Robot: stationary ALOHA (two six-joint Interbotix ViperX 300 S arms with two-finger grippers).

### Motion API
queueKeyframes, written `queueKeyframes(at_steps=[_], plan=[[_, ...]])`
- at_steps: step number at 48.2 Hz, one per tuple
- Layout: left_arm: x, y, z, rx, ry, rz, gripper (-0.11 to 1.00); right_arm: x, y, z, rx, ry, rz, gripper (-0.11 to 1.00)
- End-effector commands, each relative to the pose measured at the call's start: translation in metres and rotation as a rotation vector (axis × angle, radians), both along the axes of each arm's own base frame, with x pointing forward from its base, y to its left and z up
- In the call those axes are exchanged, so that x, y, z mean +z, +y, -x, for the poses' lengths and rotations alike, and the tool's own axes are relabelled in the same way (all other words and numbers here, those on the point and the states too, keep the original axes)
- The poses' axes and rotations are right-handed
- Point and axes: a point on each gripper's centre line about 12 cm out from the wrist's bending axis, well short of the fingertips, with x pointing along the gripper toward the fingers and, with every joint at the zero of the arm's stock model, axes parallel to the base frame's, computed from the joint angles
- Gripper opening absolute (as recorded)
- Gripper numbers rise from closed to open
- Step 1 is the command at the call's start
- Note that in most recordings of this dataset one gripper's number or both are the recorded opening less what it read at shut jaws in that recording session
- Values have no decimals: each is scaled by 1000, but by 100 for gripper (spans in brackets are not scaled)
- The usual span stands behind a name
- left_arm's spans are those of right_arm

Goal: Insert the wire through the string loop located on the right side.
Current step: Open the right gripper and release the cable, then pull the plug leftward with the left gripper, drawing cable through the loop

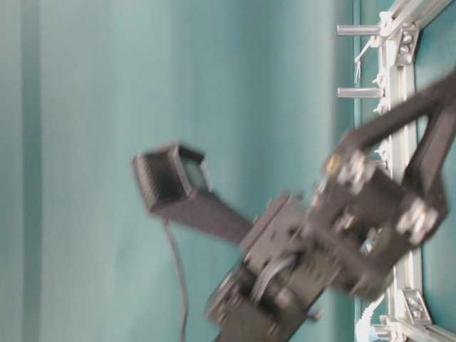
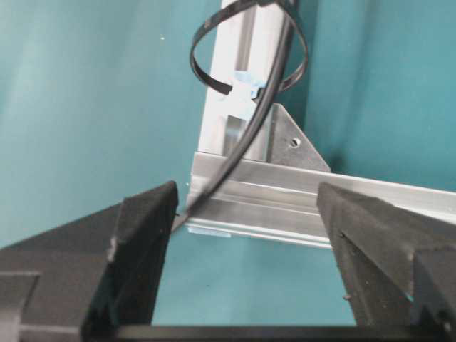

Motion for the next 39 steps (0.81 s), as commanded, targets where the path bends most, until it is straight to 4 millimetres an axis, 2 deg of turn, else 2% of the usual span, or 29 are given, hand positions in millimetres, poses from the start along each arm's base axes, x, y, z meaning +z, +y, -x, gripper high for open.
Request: queueKeyframes(at_steps=[1, 19, 39], plan=[[27, 0, 13, -5, -35, 4, 22, 4, 1, -2, 1, -18, -3, 85], [30, -2, 69, -23, 84, 5, 22, 2, 0, 0, 1, -11, -2, 85], [16, 2, 124, 15, 208, 52, 22, 2, 0, 0, 1, -11, -1, 85]])
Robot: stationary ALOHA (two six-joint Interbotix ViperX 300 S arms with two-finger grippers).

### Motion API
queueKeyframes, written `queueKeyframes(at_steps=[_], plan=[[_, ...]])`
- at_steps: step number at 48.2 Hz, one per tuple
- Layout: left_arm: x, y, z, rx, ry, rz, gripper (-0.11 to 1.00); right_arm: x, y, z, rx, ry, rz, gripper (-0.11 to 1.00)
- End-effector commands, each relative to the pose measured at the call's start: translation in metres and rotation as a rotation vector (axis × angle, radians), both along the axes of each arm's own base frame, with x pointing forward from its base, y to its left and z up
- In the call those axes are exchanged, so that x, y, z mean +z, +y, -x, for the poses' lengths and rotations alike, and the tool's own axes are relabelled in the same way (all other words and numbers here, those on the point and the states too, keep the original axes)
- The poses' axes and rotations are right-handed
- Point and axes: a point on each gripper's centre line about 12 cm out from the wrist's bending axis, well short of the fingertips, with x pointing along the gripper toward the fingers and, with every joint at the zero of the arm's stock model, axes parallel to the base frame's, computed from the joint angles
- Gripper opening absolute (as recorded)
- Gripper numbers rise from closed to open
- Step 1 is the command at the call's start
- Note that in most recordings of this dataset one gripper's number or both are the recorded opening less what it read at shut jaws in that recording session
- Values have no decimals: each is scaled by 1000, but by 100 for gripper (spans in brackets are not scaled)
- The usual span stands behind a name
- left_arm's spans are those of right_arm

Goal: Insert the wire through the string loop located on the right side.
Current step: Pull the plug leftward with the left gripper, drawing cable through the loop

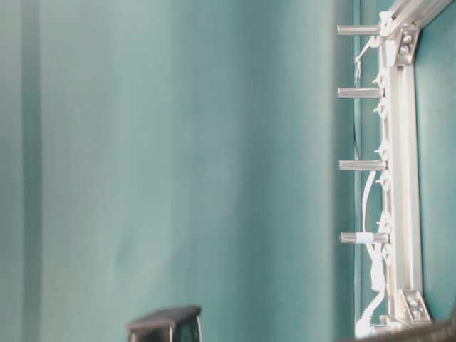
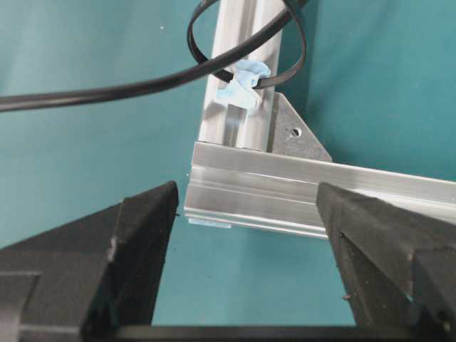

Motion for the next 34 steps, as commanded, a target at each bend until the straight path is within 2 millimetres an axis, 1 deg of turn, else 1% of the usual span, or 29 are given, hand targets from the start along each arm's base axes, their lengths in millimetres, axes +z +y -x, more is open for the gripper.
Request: queueKeyframes(at_steps=[1, 6, 18, 34], plan=[[9, -2, 8, 2, -12, 15, 22, 3, 1, -2, 2, -14, -1, 85], [6, -1, 22, 11, 33, 24, 22, 3, 1, -2, 2, -15, -1, 85], [-2, -8, 52, 12, 124, 46, 22, 2, 1, -3, 0, -17, 0, 85], [-19, -15, 76, 39, 260, 71, 22, 3, 0, -4, -3, -27, 0, 85]])
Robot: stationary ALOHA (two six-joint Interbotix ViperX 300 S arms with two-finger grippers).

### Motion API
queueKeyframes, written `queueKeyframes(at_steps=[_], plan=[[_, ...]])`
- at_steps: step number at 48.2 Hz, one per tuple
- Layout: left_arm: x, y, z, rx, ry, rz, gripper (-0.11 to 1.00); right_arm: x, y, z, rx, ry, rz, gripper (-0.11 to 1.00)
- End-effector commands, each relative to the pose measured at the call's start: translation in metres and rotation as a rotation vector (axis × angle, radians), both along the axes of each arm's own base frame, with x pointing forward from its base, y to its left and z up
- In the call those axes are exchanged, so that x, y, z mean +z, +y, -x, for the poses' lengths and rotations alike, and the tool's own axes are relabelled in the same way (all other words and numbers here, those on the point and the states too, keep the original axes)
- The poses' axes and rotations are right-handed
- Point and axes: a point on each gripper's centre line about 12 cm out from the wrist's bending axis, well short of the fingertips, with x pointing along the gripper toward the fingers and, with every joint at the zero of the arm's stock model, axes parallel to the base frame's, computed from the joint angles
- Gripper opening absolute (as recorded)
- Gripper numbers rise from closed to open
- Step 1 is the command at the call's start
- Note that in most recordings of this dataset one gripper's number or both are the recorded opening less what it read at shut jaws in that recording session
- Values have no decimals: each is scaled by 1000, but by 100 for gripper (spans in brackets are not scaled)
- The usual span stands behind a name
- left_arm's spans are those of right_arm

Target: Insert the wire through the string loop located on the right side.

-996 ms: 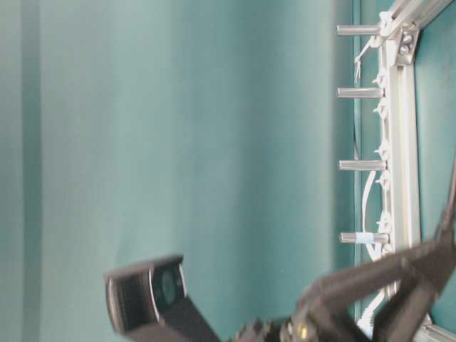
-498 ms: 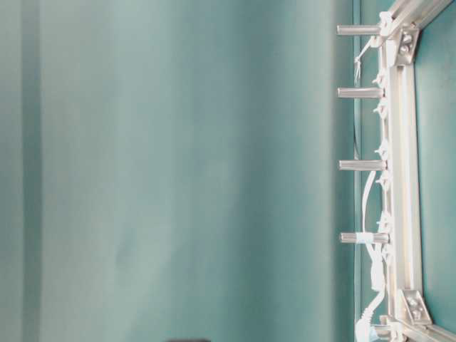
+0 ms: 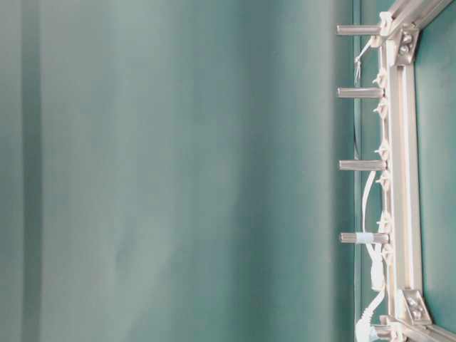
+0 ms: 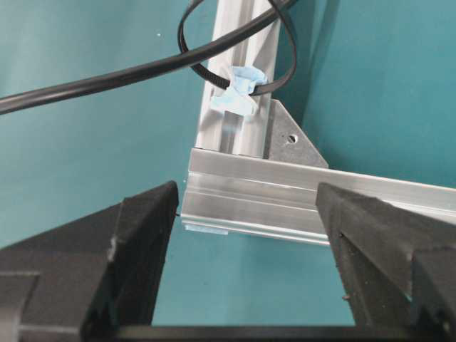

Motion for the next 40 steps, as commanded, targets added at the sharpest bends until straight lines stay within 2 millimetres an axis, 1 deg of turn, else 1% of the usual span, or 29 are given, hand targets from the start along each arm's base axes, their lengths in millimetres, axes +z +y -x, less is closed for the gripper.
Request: queueKeyframes(at_steps=[1, 6, 36, 37, 40], plan=[[3, -4, 1, -2, 1, 9, 22, 3, 1, -3, 3, -18, -1, 85], [3, -6, 1, -8, 3, 11, 22, 3, 1, -3, 3, -17, -1, 85], [0, -5, 5, -8, 33, 5, 23, 3, 1, -3, 3, -17, -1, 85], [-1, -5, 6, -8, 37, 4, 25, 3, 1, -3, 3, -18, -1, 85], [-1, -5, 7, -8, 45, 2, 42, 3, 1, -3, 3, -18, 0, 85]])
